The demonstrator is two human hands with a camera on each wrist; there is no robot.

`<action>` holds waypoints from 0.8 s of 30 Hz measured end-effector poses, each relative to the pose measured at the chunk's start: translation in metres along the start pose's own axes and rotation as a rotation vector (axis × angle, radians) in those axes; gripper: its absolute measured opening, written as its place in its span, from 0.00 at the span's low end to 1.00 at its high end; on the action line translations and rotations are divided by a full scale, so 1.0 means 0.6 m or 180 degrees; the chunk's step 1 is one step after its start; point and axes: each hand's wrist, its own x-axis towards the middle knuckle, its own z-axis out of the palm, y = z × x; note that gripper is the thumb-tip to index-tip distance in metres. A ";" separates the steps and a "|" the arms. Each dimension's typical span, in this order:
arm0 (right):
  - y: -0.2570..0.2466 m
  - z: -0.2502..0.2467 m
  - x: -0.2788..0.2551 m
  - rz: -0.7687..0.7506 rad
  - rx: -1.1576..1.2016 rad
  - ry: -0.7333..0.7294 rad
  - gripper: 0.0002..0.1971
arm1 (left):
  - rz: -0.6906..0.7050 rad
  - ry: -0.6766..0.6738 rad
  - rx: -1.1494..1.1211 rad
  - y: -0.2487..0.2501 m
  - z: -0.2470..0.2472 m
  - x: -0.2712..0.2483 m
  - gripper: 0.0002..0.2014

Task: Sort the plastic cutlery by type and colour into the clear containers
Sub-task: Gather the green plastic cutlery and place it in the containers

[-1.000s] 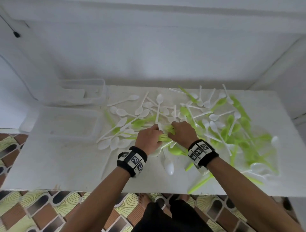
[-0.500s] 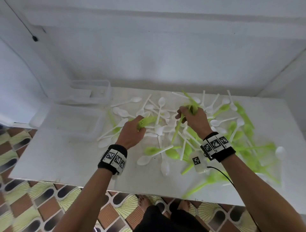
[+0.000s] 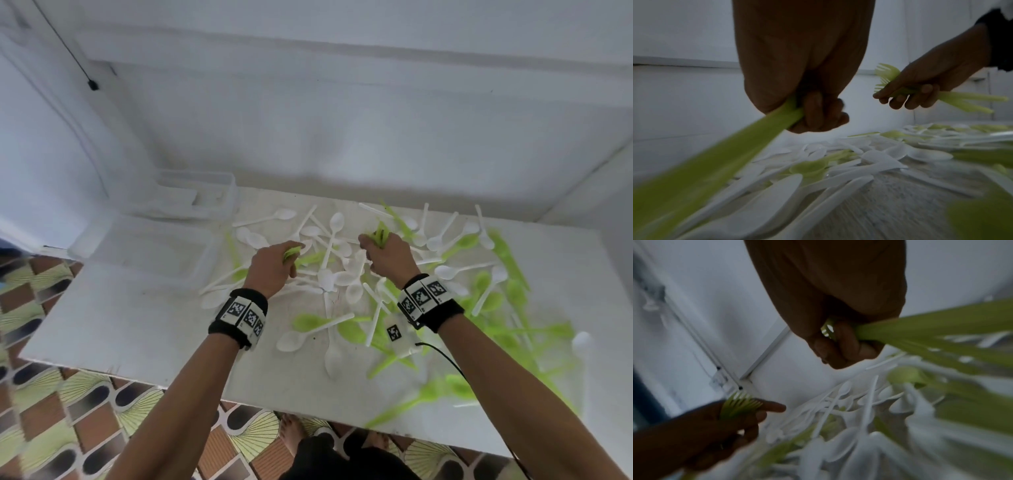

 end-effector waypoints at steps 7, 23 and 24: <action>0.042 0.006 -0.023 -0.0614 -0.2485 -0.0990 0.25 | 0.0438 -0.0468 0.1959 0.019 0.058 0.034 0.20; 0.113 -0.069 -0.002 0.0074 -0.1702 -0.0178 0.20 | 0.0771 -0.1089 0.0701 0.093 0.100 -0.029 0.22; 0.115 -0.071 -0.003 0.0062 -0.1681 -0.0146 0.17 | 0.0789 -0.1285 0.0843 0.100 0.107 -0.037 0.28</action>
